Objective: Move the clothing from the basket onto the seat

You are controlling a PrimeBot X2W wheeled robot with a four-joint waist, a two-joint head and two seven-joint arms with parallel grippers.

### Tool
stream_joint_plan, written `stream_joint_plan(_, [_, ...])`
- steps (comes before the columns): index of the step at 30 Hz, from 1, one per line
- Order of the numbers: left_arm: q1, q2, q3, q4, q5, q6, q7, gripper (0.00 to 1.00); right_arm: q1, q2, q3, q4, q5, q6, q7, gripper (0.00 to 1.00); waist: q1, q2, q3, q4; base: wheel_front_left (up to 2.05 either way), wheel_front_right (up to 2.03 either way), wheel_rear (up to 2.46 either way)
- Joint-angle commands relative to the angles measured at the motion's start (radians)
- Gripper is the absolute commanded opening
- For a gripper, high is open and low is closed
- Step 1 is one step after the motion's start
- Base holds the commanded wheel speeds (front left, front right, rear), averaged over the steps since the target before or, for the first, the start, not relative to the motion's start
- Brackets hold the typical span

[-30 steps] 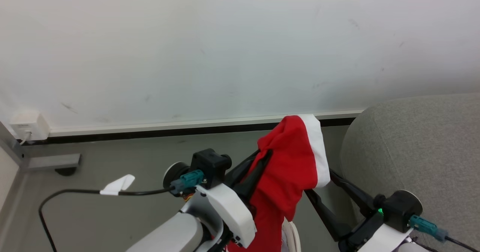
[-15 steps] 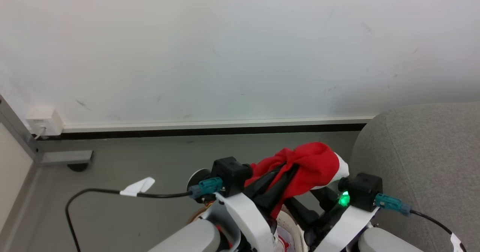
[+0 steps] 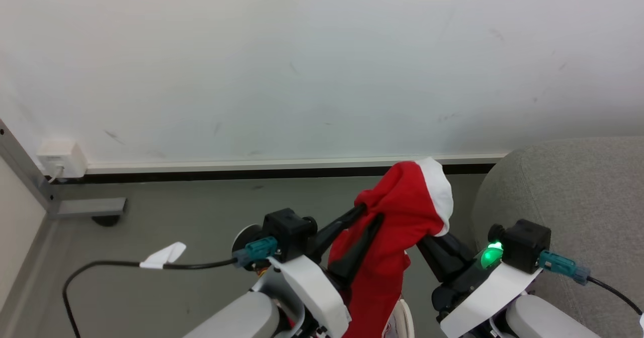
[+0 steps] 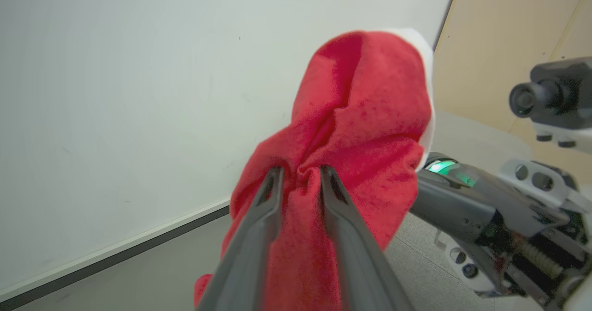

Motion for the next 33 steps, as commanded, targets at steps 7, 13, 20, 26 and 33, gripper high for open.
stream_joint_plan(7, [0.05, 0.04, 0.001, 0.037, 0.029, 0.019, -0.044, 1.0, 0.03, -0.01, -0.106, -0.012, -0.054, -0.002, -0.004, 0.0, -0.0001, 0.0, 0.004, -0.015, 0.0, 0.0, 0.0])
stream_joint_plan(13, [0.077, 0.043, -0.018, 0.077, 0.083, 0.034, -0.113, 1.0, 0.042, -0.031, -0.179, -0.024, -0.078, -0.002, -0.004, 0.0, -0.0001, 0.0, 0.005, -0.016, 0.0, 0.0, 0.0])
stream_joint_plan(20, [0.1, 0.012, -0.02, 0.126, 0.127, 0.012, -0.152, 1.0, 0.044, -0.053, -0.227, -0.037, -0.09, -0.002, -0.004, 0.0, -0.0001, 0.0, 0.011, -0.03, 0.0, 0.0, 0.0])
stream_joint_plan(26, [0.109, -0.015, 0.006, 0.143, 0.15, -0.015, -0.156, 1.0, 0.045, -0.065, -0.253, -0.038, -0.097, -0.002, -0.004, 0.0, -0.0001, 0.0, 0.019, -0.071, 0.0, 0.0, 0.0])
stream_joint_plan(33, [0.121, -0.037, 0.026, 0.14, 0.172, -0.044, -0.156, 1.0, 0.043, -0.082, -0.277, -0.039, -0.102, -0.002, -0.004, 0.0, -0.0001, 0.0, 0.035, -0.159, 0.0, 0.0, 0.0])
